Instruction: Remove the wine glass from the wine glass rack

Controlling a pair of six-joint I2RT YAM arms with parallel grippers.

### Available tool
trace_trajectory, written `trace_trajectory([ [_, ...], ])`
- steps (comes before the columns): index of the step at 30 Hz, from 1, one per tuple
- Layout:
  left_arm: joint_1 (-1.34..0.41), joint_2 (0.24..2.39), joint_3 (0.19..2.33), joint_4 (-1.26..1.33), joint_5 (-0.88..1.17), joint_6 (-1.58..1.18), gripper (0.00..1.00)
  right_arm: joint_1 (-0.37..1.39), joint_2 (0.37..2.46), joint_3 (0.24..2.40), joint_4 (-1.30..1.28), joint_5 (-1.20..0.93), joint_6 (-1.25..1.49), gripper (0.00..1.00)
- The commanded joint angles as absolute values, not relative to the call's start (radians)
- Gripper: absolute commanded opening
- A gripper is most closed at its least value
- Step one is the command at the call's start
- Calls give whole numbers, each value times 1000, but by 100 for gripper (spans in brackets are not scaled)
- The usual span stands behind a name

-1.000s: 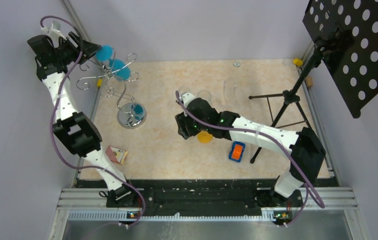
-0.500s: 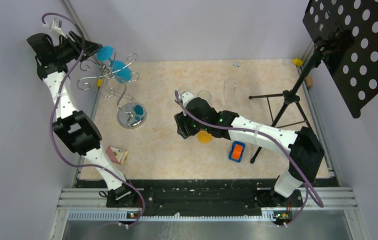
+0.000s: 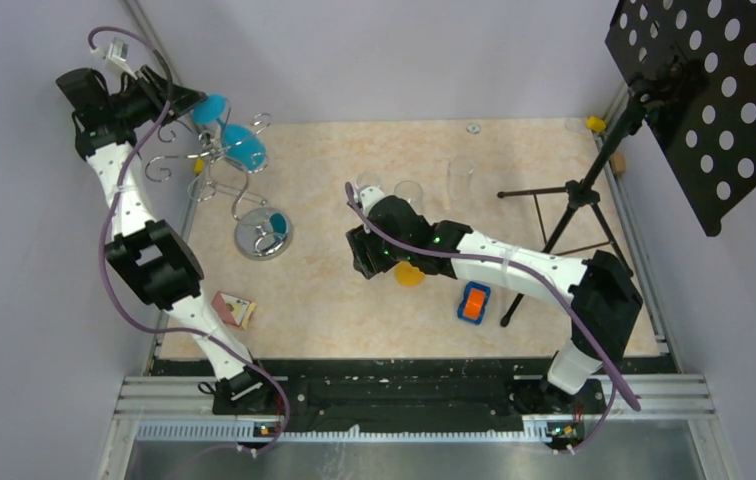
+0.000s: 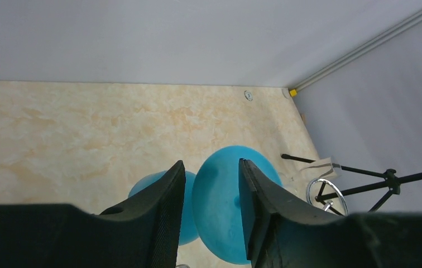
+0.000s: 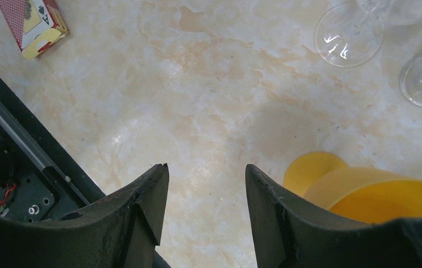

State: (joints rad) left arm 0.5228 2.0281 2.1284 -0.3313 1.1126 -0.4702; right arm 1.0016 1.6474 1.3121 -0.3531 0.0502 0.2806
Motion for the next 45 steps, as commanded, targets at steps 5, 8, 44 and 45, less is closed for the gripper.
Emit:
trace_trajectory([
  [5, 526, 2002, 2100, -158, 1206, -628, 6, 1027, 1660, 1372, -347, 50, 281, 54],
  [8, 524, 1967, 2070, -96, 1187, -657, 0, 1028, 1662, 1370, -348, 52, 284, 54],
  [44, 451, 1484, 1691, -312, 409, -943, 53, 1037, 1547, 1226, -236, 45, 308, 54],
  [45, 445, 1487, 1685, -313, 413, -967, 52, 1038, 1542, 1221, -232, 49, 308, 54],
])
